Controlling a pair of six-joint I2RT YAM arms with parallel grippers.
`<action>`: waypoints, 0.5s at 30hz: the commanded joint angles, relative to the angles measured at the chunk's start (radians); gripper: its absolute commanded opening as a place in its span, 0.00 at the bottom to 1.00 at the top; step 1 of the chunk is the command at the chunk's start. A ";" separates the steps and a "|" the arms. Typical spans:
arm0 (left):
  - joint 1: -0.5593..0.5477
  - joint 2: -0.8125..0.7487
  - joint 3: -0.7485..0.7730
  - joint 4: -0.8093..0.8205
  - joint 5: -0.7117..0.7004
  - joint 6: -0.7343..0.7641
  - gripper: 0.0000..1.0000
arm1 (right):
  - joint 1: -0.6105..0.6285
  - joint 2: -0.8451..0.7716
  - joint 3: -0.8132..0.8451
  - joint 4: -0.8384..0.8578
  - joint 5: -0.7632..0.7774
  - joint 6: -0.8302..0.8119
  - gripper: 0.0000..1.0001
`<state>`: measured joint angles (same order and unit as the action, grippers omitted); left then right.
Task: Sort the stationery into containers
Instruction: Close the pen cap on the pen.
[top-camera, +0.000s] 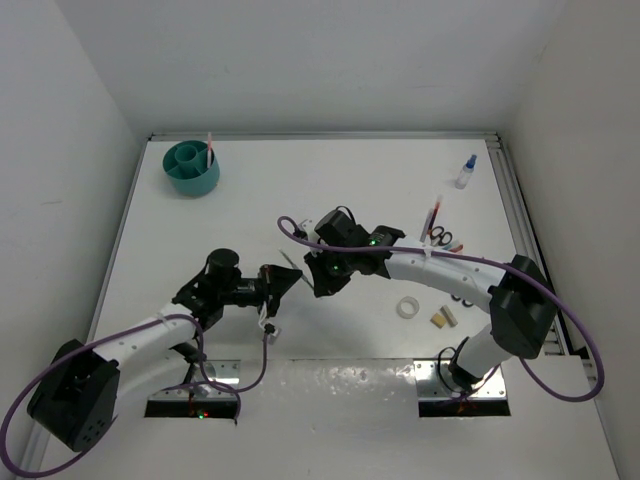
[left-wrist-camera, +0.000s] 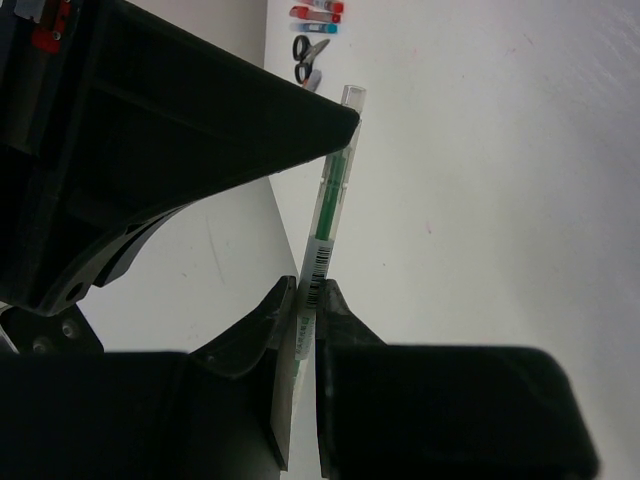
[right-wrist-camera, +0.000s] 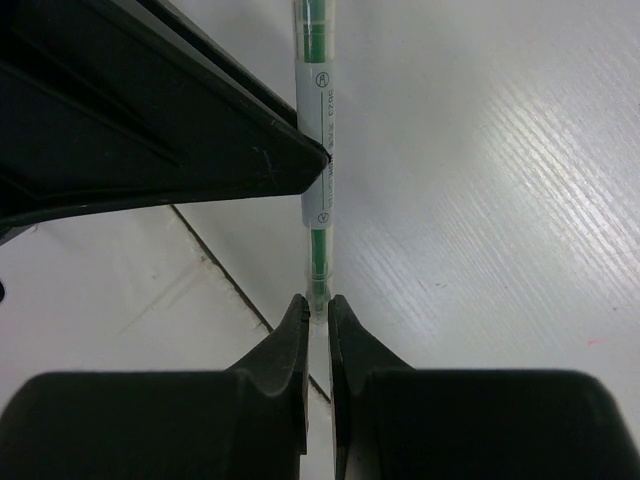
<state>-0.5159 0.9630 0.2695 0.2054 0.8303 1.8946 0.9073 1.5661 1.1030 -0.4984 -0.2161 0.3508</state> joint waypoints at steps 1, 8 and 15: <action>-0.021 -0.018 0.027 0.020 0.196 -0.035 0.00 | -0.011 0.009 0.043 0.207 0.055 -0.012 0.00; -0.021 -0.009 0.040 -0.023 0.188 0.029 0.00 | -0.010 0.005 0.060 0.179 0.054 -0.029 0.00; -0.013 -0.020 0.050 -0.031 0.132 0.026 0.00 | -0.008 -0.024 0.020 0.189 0.052 -0.027 0.00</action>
<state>-0.5156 0.9619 0.2806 0.1749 0.8230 1.9106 0.9073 1.5665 1.1030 -0.4976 -0.2111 0.3389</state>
